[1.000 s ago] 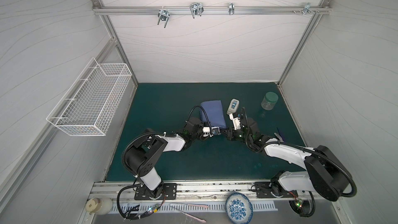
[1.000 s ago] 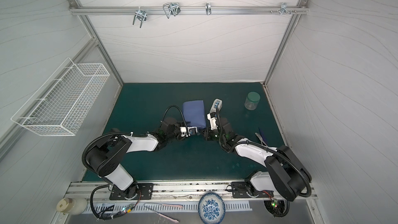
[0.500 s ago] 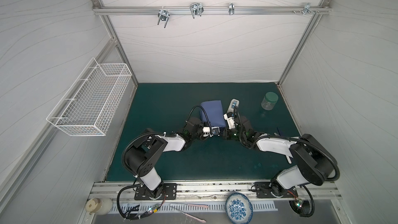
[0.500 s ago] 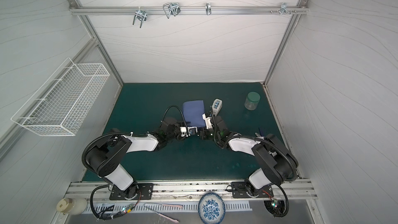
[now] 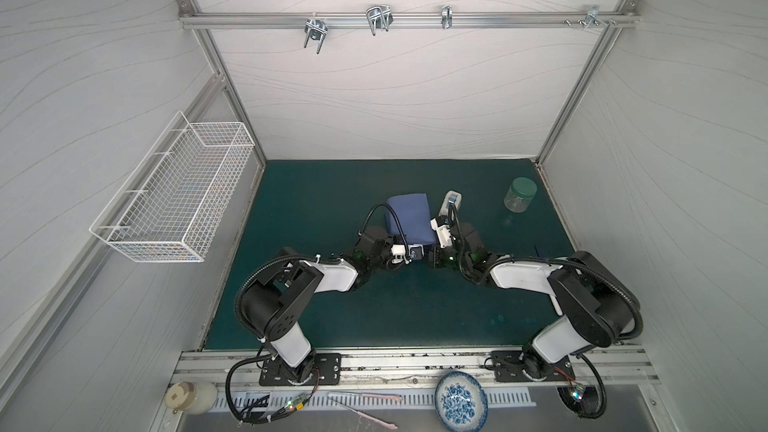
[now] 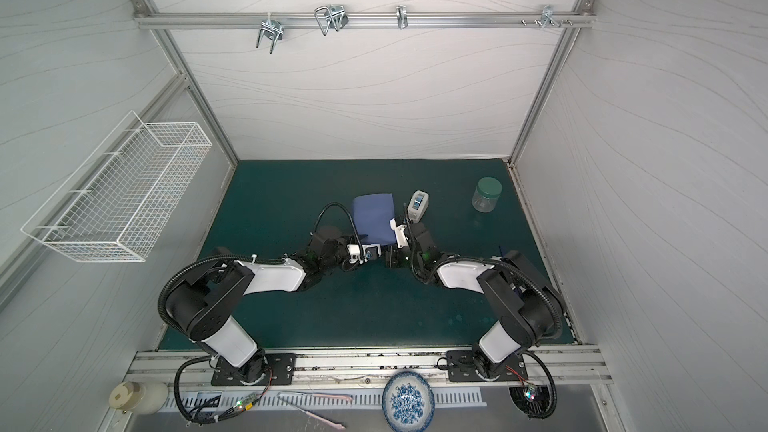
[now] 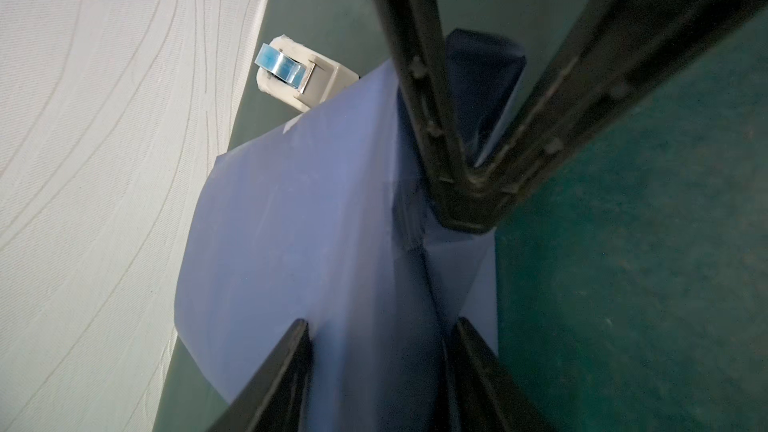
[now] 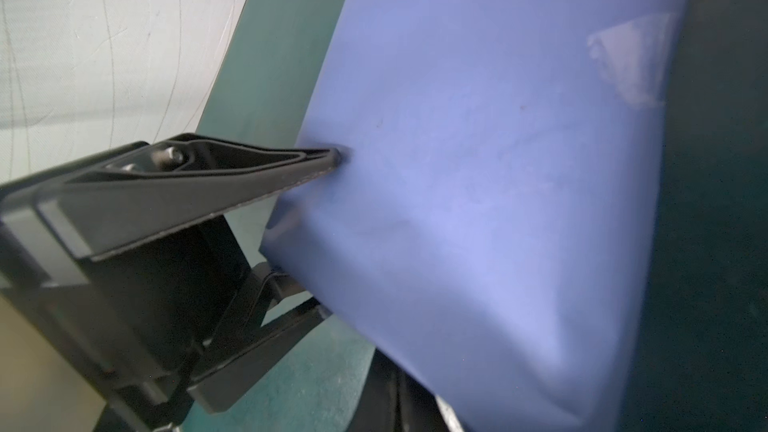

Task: Wrap the gift box in paper

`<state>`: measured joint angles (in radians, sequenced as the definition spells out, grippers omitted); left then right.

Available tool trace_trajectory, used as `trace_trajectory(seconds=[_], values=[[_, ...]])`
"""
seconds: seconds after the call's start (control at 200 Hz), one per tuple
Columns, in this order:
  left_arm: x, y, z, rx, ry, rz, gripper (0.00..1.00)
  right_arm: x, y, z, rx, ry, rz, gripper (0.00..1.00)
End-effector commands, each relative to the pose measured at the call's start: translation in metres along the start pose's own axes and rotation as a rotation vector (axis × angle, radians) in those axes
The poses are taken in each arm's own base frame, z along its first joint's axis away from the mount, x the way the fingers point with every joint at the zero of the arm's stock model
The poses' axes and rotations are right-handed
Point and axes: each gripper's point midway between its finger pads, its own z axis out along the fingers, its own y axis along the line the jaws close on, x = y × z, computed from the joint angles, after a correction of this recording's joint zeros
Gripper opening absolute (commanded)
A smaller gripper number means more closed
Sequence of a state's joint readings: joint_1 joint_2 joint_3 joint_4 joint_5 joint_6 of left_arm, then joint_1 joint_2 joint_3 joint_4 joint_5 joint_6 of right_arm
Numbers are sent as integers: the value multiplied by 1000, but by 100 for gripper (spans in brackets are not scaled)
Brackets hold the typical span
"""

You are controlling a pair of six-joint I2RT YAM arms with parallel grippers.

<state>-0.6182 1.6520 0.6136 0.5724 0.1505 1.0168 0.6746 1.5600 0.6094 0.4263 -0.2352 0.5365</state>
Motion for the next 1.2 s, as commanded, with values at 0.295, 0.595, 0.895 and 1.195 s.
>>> trace_trajectory(seconds=[0.295,0.595,0.895,1.195], values=[[22,-34,4,128,86,-34,55,-5,-22,-3,114,-29,-90,5],[22,-32,4,122,87,-37,55,0,-26,-13,146,-31,-116,8],[22,-31,4,120,90,-42,55,2,-8,-35,87,-53,-146,9],[22,-31,4,120,91,-45,55,3,19,-15,-12,-17,-176,9]])
